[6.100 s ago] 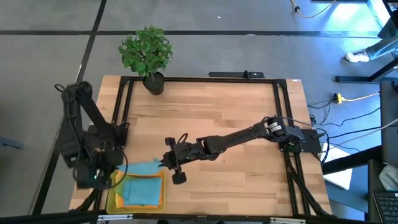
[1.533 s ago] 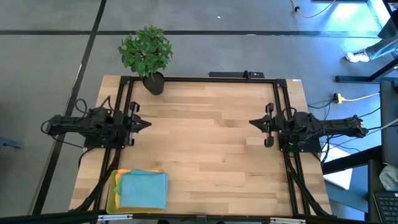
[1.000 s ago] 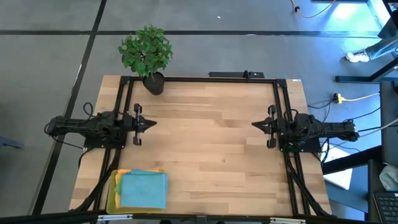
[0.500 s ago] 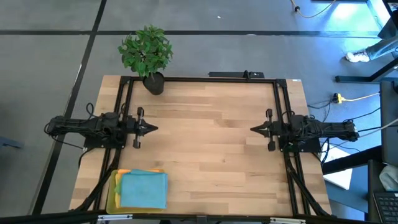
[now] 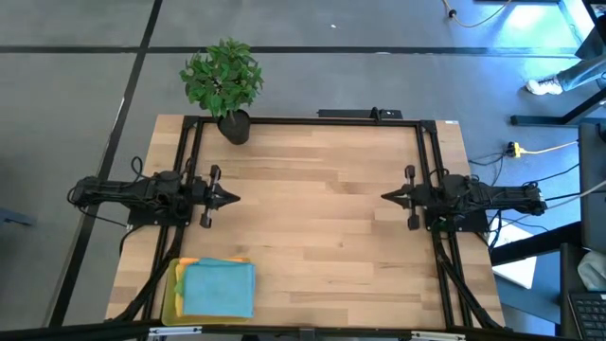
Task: Fold microfiber towels
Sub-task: Return to Home Position
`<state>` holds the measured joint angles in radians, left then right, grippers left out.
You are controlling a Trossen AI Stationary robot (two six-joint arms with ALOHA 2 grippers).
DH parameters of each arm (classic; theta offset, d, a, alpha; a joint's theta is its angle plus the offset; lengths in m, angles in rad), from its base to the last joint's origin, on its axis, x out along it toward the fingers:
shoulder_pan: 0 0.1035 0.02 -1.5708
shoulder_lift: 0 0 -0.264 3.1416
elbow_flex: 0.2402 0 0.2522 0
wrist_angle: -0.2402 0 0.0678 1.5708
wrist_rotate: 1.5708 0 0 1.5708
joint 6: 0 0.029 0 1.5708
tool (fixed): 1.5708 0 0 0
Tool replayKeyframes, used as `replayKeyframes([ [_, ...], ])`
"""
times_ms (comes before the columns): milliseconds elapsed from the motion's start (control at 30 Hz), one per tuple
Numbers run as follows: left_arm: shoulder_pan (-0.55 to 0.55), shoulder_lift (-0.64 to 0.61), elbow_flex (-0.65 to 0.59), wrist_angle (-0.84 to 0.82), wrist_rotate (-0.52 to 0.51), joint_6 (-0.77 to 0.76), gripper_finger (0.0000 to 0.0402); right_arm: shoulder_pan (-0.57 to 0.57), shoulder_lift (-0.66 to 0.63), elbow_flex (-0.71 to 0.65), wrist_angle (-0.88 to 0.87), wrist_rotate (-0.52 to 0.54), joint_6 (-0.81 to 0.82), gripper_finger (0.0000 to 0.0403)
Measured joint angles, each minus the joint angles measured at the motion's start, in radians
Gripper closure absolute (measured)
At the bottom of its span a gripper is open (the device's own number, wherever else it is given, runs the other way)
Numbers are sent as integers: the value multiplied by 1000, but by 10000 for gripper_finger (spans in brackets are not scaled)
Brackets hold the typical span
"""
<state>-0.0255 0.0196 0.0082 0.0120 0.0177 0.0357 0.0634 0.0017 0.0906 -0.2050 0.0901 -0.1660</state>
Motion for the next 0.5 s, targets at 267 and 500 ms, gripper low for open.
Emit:
replayKeyframes([
  [267,0,0,0,-1,-4,-7,398,0,0,0,217,-142,-123,401],
  [500,0,0,0,-3,-6,-31,400,0,3,-84,401,-165,-154,402],
])
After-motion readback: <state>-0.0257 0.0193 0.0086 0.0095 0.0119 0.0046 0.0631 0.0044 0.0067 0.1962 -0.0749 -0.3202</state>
